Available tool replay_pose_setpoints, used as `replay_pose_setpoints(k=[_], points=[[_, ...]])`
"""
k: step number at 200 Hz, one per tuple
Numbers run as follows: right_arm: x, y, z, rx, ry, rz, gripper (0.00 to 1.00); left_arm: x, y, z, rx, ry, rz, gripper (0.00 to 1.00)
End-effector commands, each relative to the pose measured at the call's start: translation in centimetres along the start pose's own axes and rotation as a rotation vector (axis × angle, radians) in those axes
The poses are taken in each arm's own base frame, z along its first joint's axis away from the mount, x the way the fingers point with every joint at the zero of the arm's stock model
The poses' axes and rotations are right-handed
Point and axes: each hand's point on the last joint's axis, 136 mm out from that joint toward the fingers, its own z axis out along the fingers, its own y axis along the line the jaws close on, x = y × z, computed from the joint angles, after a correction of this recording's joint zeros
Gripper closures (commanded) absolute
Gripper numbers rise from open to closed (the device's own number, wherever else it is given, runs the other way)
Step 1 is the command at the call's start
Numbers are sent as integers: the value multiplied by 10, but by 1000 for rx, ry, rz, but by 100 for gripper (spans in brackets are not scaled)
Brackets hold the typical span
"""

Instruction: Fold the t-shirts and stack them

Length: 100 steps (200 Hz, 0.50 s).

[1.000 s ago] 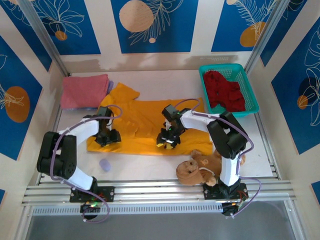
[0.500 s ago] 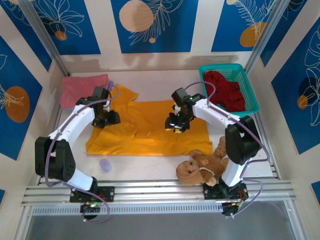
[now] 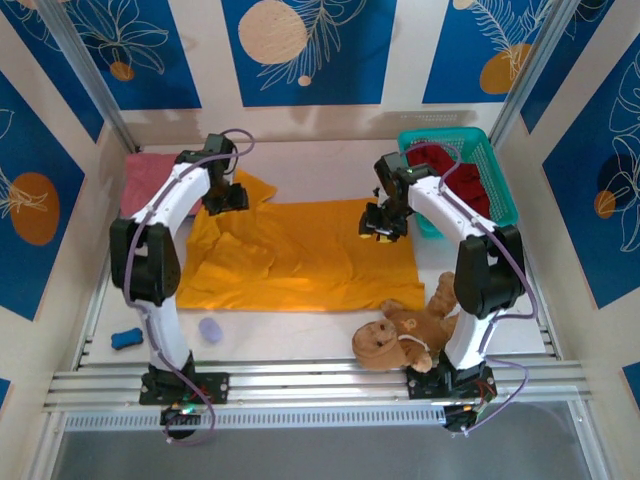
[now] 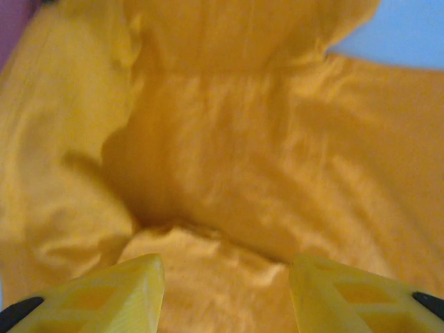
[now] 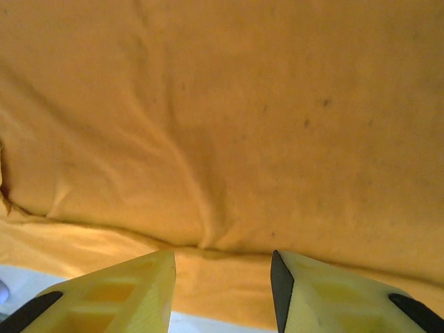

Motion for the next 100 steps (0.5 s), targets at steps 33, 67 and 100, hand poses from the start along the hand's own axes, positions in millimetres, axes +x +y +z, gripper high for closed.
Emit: replay_pose_setpoints(k=[33,67,100], points=[[-59,-5,2,36,-60,-29,59,-65,-3,39,-63,-63,11,53],[-87,2,5,24,-88,-41,59,-104,-9,65,-67,-109,-12,59],[-105,-5,14,37,-78,-30,60,-125,-6,85,-82,-165,-44,57]])
